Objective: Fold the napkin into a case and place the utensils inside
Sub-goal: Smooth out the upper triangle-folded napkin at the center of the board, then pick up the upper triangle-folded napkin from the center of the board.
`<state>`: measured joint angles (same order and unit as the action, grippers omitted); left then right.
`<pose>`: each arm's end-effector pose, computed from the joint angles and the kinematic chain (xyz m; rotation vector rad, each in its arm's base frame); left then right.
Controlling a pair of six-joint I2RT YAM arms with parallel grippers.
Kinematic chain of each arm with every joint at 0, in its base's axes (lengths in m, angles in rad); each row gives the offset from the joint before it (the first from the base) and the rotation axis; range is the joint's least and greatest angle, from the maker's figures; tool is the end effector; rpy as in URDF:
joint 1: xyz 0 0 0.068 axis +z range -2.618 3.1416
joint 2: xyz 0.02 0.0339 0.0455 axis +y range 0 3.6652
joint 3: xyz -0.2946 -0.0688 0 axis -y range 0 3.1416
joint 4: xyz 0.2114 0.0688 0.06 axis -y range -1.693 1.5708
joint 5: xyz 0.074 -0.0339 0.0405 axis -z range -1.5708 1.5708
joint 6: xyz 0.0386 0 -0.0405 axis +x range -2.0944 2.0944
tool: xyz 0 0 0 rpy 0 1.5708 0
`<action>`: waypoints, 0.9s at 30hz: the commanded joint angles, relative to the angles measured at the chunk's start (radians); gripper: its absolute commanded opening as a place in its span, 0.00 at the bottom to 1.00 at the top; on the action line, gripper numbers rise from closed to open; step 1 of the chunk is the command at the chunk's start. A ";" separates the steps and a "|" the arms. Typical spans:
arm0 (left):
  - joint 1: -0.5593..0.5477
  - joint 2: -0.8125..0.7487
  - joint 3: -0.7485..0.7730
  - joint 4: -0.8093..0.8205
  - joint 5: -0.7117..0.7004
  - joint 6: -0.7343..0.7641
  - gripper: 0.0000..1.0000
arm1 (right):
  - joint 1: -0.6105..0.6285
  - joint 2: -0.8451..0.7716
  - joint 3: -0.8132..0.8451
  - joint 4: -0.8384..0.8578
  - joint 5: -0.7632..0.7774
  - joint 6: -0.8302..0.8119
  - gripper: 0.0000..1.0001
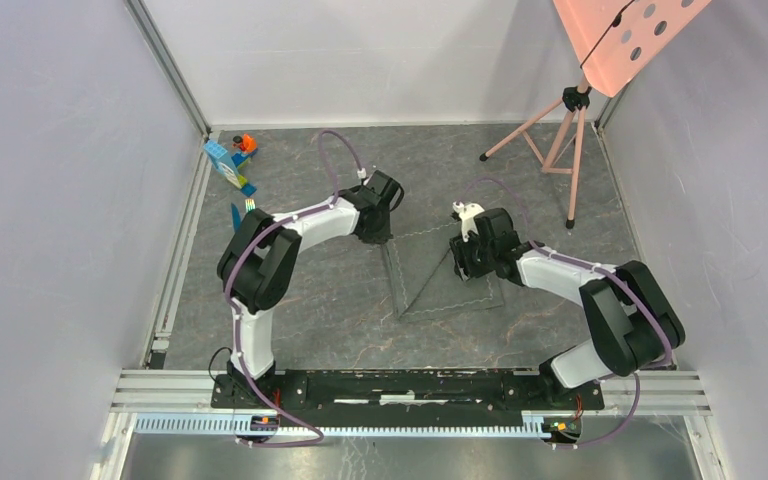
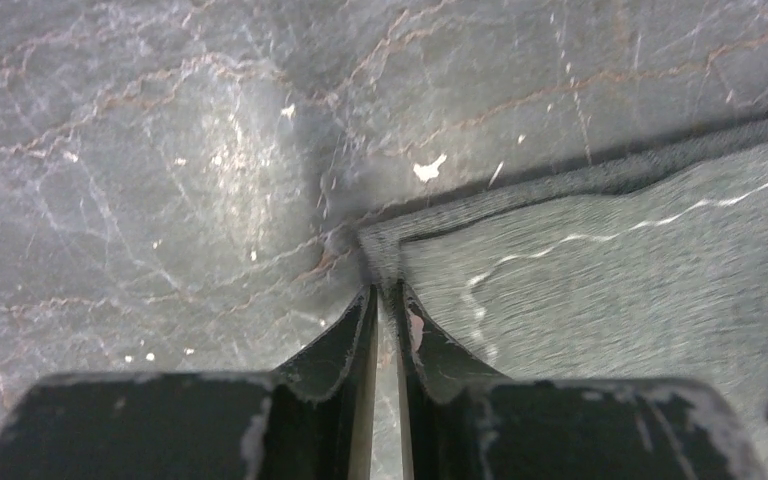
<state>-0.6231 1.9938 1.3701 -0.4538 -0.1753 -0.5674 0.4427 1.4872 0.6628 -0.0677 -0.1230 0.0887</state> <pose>0.3293 -0.2283 0.2087 0.0151 2.6321 -0.1800 0.2270 0.1129 0.2052 -0.4920 2.4432 0.3790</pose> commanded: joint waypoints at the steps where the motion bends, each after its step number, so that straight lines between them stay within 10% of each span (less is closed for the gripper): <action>1: 0.008 -0.107 -0.051 0.009 0.024 -0.015 0.21 | -0.004 0.028 0.026 -0.110 0.212 -0.076 0.53; 15: 0.109 -0.668 -0.206 -0.094 0.096 0.018 0.50 | 0.391 -0.065 0.262 -0.341 0.234 0.255 0.68; 27: 0.145 -1.059 -0.347 -0.133 0.066 0.077 0.57 | 0.608 0.165 0.434 -0.412 0.337 0.421 0.39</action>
<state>-0.4873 0.9737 1.0698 -0.5537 -0.1028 -0.5488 1.0286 1.5890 1.0229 -0.4175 0.1383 0.4610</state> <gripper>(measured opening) 0.569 0.419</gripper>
